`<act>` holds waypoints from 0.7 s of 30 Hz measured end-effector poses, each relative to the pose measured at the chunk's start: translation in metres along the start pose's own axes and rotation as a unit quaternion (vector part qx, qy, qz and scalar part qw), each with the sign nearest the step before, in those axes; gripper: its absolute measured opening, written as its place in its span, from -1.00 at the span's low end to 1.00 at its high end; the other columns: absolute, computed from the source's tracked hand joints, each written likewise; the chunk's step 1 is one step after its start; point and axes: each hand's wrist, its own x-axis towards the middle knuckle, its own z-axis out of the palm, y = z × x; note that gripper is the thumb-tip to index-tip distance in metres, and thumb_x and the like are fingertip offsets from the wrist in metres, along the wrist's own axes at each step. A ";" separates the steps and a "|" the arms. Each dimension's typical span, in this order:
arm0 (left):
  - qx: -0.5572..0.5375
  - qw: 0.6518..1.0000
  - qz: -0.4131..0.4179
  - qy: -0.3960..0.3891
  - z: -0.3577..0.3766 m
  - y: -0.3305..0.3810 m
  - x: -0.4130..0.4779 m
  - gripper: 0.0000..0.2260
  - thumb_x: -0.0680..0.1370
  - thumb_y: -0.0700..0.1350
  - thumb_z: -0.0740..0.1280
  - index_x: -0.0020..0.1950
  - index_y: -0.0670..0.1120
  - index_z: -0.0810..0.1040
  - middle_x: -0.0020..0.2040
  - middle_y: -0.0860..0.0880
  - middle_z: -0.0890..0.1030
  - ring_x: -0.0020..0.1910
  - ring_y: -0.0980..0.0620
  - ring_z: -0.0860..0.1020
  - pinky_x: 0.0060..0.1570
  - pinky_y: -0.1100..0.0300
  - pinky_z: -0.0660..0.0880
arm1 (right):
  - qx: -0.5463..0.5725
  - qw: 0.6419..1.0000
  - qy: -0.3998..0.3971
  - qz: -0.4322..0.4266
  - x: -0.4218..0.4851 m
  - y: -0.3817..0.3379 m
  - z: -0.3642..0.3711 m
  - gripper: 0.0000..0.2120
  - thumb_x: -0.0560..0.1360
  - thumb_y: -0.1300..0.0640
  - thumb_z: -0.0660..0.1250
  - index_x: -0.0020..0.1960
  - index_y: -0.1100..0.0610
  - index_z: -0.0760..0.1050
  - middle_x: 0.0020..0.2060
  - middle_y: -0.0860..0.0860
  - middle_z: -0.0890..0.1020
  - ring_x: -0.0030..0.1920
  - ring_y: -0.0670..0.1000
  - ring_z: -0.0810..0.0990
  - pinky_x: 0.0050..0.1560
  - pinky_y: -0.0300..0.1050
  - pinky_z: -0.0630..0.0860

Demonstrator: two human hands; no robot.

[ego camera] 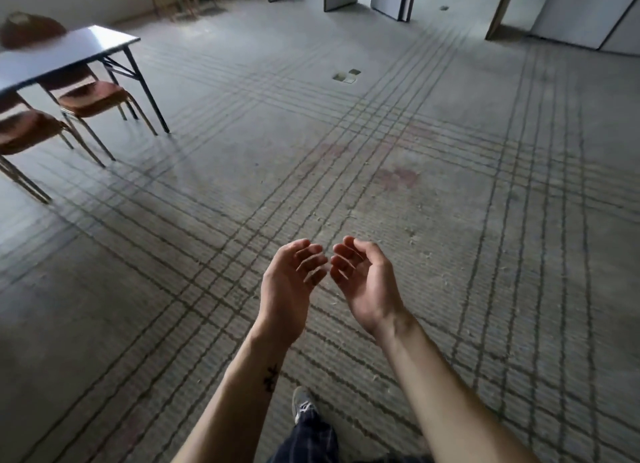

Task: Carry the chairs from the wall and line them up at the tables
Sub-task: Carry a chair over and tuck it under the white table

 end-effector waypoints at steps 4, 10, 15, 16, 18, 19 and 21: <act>0.008 1.000 0.006 -0.011 0.034 0.053 0.076 -0.85 0.62 -0.14 0.20 0.01 -0.12 0.57 -0.11 -0.09 0.66 -0.14 -0.03 0.62 0.00 0.11 0.49 | 0.003 1.000 -0.011 -0.017 0.067 -0.035 0.060 -0.82 0.64 0.12 0.21 -0.04 0.14 0.54 -0.25 0.04 0.66 -0.22 -0.02 0.57 -0.09 -0.16 0.48; 0.014 1.000 -0.004 -0.005 0.069 0.092 0.191 -0.85 0.62 -0.15 0.21 0.01 -0.12 0.57 -0.10 -0.10 0.67 -0.13 -0.04 0.63 0.04 0.09 0.49 | 0.002 1.000 -0.017 -0.023 0.176 -0.081 0.102 -0.83 0.64 0.13 0.21 -0.03 0.14 0.54 -0.26 0.03 0.67 -0.25 -0.03 0.60 -0.10 -0.16 0.49; 0.013 0.999 0.002 0.030 0.095 0.108 0.299 -0.83 0.63 -0.14 0.20 -0.01 -0.12 0.58 -0.12 -0.09 0.68 -0.16 -0.03 0.63 -0.02 0.10 0.48 | 0.024 0.999 -0.017 -0.021 0.290 -0.125 0.122 -0.83 0.64 0.14 0.22 -0.03 0.15 0.55 -0.24 0.04 0.66 -0.25 -0.03 0.59 -0.12 -0.16 0.48; 0.017 0.999 0.003 0.043 0.104 0.111 0.325 -0.83 0.63 -0.14 0.20 -0.01 -0.12 0.58 -0.12 -0.10 0.68 -0.16 -0.04 0.63 -0.02 0.10 0.48 | 0.025 0.999 -0.014 -0.020 0.317 -0.136 0.125 -0.83 0.64 0.13 0.22 -0.03 0.15 0.55 -0.24 0.04 0.66 -0.25 -0.03 0.59 -0.12 -0.16 0.47; 0.015 0.998 0.004 0.062 0.123 0.119 0.383 -0.84 0.61 -0.14 0.22 -0.01 -0.13 0.59 -0.12 -0.11 0.67 -0.17 -0.04 0.62 -0.05 0.11 0.49 | 0.028 0.999 -0.019 -0.003 0.376 -0.157 0.134 -0.84 0.64 0.14 0.23 -0.03 0.15 0.56 -0.24 0.04 0.66 -0.25 -0.03 0.59 -0.12 -0.16 0.48; 0.009 0.998 0.009 0.065 0.134 0.126 0.410 -0.85 0.60 -0.15 0.23 -0.02 -0.13 0.59 -0.13 -0.11 0.67 -0.18 -0.04 0.62 -0.07 0.11 0.49 | 0.032 0.999 -0.022 0.007 0.404 -0.167 0.142 -0.84 0.63 0.14 0.23 -0.03 0.15 0.56 -0.23 0.05 0.65 -0.24 -0.02 0.58 -0.11 -0.15 0.48; 0.009 0.997 0.018 0.075 0.157 0.140 0.463 -0.86 0.60 -0.16 0.24 -0.03 -0.13 0.58 -0.14 -0.11 0.67 -0.20 -0.04 0.62 -0.09 0.11 0.48 | 0.026 0.999 -0.019 0.030 0.457 -0.189 0.161 -0.83 0.63 0.14 0.23 -0.04 0.15 0.56 -0.21 0.06 0.64 -0.22 -0.01 0.57 -0.10 -0.14 0.46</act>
